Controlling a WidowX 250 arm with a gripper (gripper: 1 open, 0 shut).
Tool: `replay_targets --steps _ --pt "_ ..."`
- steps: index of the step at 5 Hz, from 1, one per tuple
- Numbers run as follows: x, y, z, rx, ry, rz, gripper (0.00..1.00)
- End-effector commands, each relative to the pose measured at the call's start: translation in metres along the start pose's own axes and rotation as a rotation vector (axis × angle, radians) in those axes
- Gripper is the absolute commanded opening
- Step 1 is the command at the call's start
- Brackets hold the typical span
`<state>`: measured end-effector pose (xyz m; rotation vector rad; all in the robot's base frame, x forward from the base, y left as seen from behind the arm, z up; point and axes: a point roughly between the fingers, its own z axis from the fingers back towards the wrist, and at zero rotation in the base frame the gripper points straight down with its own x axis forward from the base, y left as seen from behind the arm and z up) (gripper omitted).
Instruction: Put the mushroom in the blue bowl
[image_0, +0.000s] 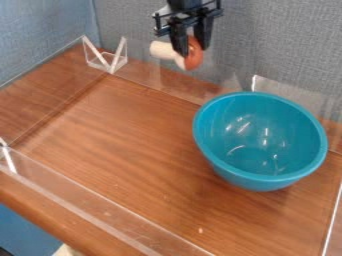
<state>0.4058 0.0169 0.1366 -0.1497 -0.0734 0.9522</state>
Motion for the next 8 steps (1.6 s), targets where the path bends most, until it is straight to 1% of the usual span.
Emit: replay_targets --steps 1,2,3,4,5,6,8 --pt "-0.014 -0.007 0.029 -0.059 -0.053 -0.095 0.0" --pt "-0.025 -0.011 0.024 -0.049 -0.045 -0.213 0.0" --pt "-0.032 -0.013 0.018 -0.037 -0.042 -0.313 0.0" --pt "-0.032 -0.013 0.014 -0.032 -0.044 -0.352 0.0" --pt "-0.031 -0.013 0.012 -0.035 -0.045 -0.385 0.0" --pt "-0.034 -0.014 0.006 -0.04 -0.042 -0.434 0.0" --pt "-0.039 -0.02 0.01 -0.05 -0.06 -0.422 0.0"
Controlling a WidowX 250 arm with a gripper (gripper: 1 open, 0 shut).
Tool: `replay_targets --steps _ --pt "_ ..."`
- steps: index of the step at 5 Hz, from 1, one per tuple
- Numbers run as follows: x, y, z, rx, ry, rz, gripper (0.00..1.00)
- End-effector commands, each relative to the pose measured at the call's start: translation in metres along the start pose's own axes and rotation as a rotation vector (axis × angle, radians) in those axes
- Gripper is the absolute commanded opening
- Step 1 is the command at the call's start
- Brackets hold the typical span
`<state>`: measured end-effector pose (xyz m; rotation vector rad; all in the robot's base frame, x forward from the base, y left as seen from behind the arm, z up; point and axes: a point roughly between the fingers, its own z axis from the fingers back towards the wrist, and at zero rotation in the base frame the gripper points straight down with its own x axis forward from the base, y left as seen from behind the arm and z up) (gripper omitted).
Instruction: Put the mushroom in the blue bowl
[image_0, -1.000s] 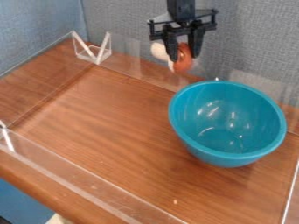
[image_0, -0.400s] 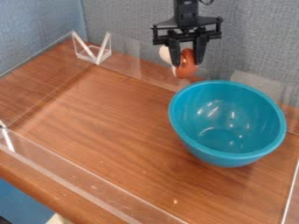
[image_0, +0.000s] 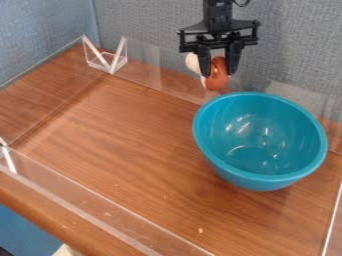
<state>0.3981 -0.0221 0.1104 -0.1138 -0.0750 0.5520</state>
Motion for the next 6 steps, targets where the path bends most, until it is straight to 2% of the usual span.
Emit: replay_targets --steps 1,3,5,6 --pt "0.004 -0.004 0.037 -0.056 -0.103 0.031 0.0" --pt "0.013 0.004 0.035 -0.052 -0.136 0.126 0.0" --pt "-0.001 -0.009 0.05 -0.06 -0.152 0.106 0.0" --pt "-0.011 -0.02 0.056 -0.067 -0.147 0.016 0.0"
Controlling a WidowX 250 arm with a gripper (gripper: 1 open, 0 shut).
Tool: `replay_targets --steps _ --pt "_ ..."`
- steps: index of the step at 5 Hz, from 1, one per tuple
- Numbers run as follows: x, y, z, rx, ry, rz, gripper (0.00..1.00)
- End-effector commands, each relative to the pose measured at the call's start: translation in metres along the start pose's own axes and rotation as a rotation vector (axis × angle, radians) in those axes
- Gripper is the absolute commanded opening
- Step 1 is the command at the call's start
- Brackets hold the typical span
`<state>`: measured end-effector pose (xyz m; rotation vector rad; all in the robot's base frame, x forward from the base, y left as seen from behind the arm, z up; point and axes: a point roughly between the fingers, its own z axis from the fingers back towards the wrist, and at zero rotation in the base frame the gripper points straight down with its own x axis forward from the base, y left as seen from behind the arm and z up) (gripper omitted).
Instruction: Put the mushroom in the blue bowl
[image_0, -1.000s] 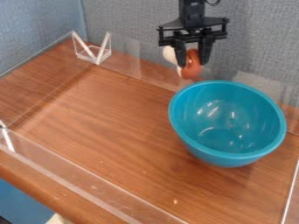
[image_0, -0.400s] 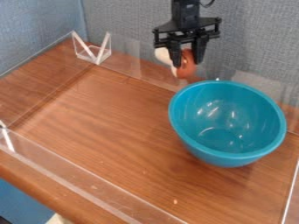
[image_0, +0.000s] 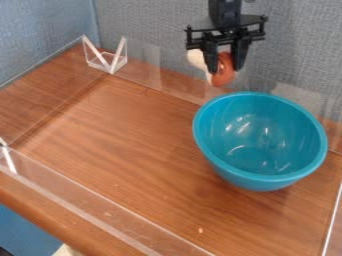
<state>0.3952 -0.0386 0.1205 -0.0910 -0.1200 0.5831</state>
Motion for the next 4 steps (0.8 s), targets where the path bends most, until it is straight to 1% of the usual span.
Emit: replay_targets --steps 1,2,3,4 --pt "-0.014 -0.019 0.05 -0.082 -0.085 -0.133 0.0" --pt "-0.028 -0.016 0.047 -0.074 -0.061 -0.226 0.0" --pt "-0.035 -0.009 0.048 -0.074 -0.048 -0.278 0.0" --pt "-0.047 -0.02 0.039 -0.08 -0.047 -0.299 0.0"
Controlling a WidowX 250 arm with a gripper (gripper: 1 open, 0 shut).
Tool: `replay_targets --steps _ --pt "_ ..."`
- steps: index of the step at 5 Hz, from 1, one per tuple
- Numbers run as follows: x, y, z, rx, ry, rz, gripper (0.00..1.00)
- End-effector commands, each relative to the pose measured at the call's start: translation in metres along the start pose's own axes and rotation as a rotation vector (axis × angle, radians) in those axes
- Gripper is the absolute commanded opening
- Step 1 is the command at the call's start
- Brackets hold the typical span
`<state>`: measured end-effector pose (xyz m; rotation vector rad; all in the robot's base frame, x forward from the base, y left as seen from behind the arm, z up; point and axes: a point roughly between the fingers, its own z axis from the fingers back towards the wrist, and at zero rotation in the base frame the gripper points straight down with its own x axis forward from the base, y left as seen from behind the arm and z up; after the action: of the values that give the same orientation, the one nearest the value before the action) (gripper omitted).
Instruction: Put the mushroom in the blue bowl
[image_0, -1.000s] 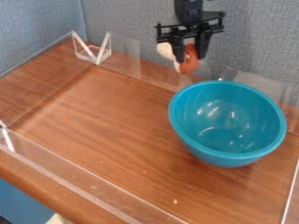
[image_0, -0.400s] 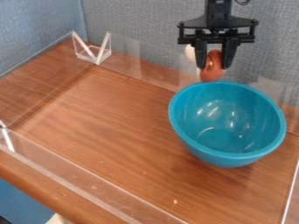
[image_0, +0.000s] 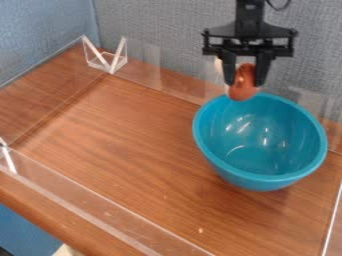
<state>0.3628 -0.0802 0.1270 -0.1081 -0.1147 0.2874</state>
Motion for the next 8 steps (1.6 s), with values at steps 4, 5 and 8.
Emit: replay_targets --steps 4,5,8 --pt "-0.013 -0.024 0.012 -0.047 -0.058 -0.015 1.0" --pt "-0.011 -0.027 0.012 -0.055 -0.055 -0.038 1.0" --pt "-0.016 -0.043 0.013 -0.024 -0.035 0.124 1.0"
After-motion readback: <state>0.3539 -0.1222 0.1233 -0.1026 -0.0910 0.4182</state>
